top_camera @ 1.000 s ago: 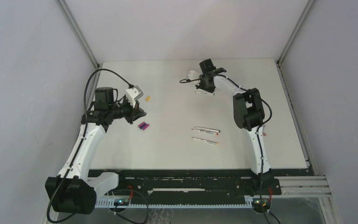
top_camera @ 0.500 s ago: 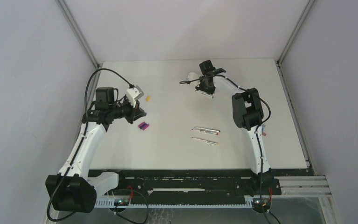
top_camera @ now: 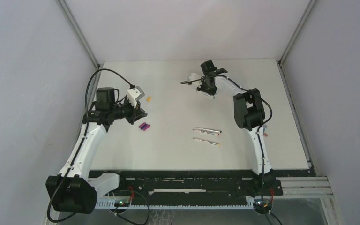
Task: Open the pen caps
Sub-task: Place the pen at the center of the board.
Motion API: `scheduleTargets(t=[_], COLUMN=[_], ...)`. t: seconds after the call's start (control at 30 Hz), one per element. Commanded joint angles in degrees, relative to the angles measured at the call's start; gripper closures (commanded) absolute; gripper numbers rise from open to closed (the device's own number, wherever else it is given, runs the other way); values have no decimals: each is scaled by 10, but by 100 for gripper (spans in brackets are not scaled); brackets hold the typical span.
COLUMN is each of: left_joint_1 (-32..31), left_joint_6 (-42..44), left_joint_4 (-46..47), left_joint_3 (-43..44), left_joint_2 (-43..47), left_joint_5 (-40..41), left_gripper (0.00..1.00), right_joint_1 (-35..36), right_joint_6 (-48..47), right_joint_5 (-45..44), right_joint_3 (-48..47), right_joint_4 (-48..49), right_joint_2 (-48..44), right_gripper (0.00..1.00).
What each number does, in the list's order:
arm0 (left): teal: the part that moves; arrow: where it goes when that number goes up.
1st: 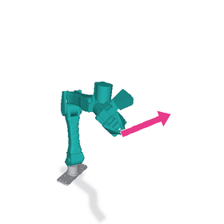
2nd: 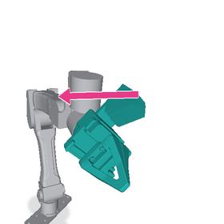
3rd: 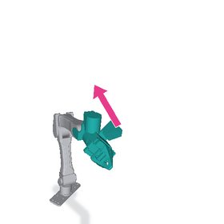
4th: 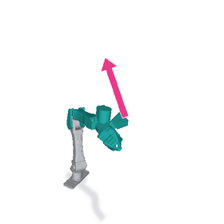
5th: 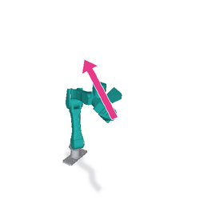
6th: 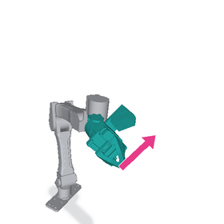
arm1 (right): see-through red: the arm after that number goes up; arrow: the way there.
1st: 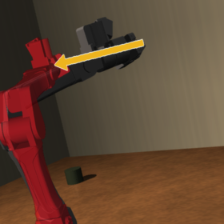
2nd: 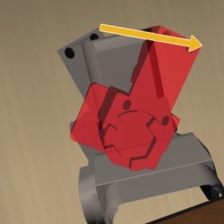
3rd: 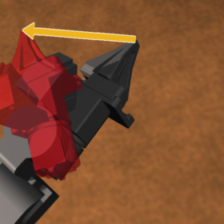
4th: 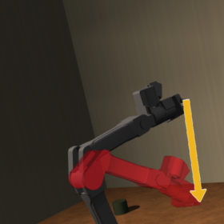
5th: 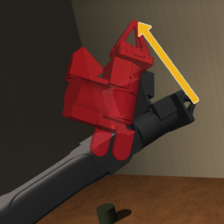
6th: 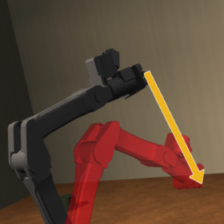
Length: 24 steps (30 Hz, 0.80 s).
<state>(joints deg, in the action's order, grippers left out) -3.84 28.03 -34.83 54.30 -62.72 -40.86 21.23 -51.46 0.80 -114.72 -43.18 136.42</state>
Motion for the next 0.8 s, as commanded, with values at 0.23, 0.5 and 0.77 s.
scheduleTargets(t=[0.23,0.5,0.77], left_joint_1=[3,3,4], left_joint_6=[8,7,7], left_joint_4=[14,14,15], left_joint_3=[-14,-13,-12], left_joint_2=[3,5,2], left_joint_5=[-6,-5,-4], left_gripper=[100,100,100], right_joint_1=[-7,-7,-7], right_joint_6=[8,13,19], right_joint_5=[8,4,11], right_joint_3=[-24,-33,-37], right_joint_4=[-4,-6,-9], right_joint_2=[1,-6,-46], right_gripper=[80,80,79])
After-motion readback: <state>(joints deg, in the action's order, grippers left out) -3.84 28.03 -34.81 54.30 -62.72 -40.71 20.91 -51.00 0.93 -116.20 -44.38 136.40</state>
